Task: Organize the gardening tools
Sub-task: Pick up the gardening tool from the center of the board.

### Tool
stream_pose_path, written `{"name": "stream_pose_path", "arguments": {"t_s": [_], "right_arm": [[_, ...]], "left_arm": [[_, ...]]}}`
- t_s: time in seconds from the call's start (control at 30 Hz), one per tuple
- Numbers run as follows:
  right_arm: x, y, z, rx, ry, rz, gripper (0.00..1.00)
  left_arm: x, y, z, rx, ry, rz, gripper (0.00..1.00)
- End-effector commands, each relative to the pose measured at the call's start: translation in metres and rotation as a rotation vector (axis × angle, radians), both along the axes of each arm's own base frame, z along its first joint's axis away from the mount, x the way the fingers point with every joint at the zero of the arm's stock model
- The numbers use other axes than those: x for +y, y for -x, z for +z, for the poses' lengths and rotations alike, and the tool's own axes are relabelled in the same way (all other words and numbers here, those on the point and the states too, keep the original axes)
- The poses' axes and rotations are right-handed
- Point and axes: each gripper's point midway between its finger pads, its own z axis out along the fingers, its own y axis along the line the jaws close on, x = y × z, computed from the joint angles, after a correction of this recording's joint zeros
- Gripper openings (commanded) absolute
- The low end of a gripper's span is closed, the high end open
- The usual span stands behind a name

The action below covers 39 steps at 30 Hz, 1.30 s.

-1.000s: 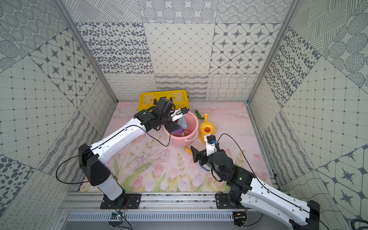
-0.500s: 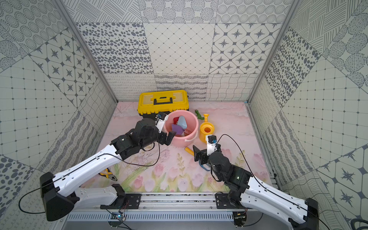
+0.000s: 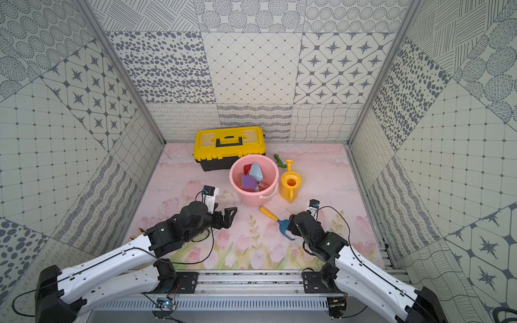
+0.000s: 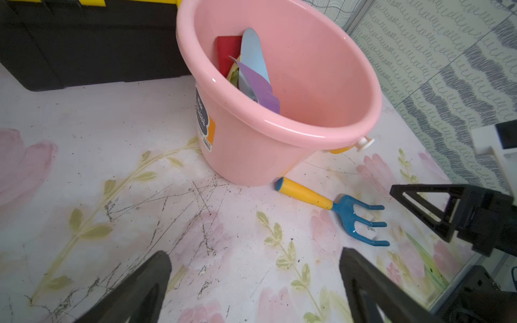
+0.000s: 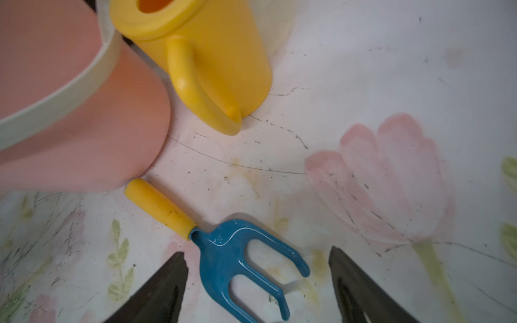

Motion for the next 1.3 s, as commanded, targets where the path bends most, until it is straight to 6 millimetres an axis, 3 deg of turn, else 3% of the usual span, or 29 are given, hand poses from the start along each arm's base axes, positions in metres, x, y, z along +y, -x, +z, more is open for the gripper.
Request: {"name": "stream_pose_path", "arguments": {"t_s": [0.0, 0.2, 0.4, 0.6, 0.73, 0.83, 0.97, 1.27], "right_arm": [[0.01, 0.011, -0.014, 0.087, -0.093, 0.001, 0.8], [0.004, 0.025, -0.039, 0.165, -0.134, -0.061, 0.68], [-0.002, 0.027, -0.053, 0.213, -0.05, -0.064, 0.55], [-0.004, 0.021, -0.054, 0.223, 0.04, -0.043, 0.23], [-0.001, 0.018, -0.05, 0.216, 0.057, -0.008, 0.07], [0.003, 0.015, -0.043, 0.197, 0.05, 0.016, 0.0], [0.008, 0.009, -0.028, 0.154, 0.066, 0.066, 0.0], [0.034, 0.003, 0.033, 0.011, 0.266, 0.252, 0.0]], "left_arm": [[0.007, 0.0, 0.016, -0.054, 0.189, 0.087, 0.99], [0.006, 0.008, 0.022, -0.049, 0.259, 0.059, 0.99], [-0.002, 0.011, 0.021, -0.025, 0.262, 0.025, 1.0], [-0.005, 0.011, 0.02, -0.03, 0.255, 0.01, 1.0], [-0.009, 0.01, 0.017, -0.026, 0.248, -0.007, 1.0], [-0.011, 0.01, 0.014, -0.021, 0.245, -0.011, 0.99], [-0.014, 0.009, 0.012, -0.021, 0.242, -0.021, 0.99], [-0.018, 0.006, 0.007, -0.025, 0.212, -0.035, 0.99]]}}
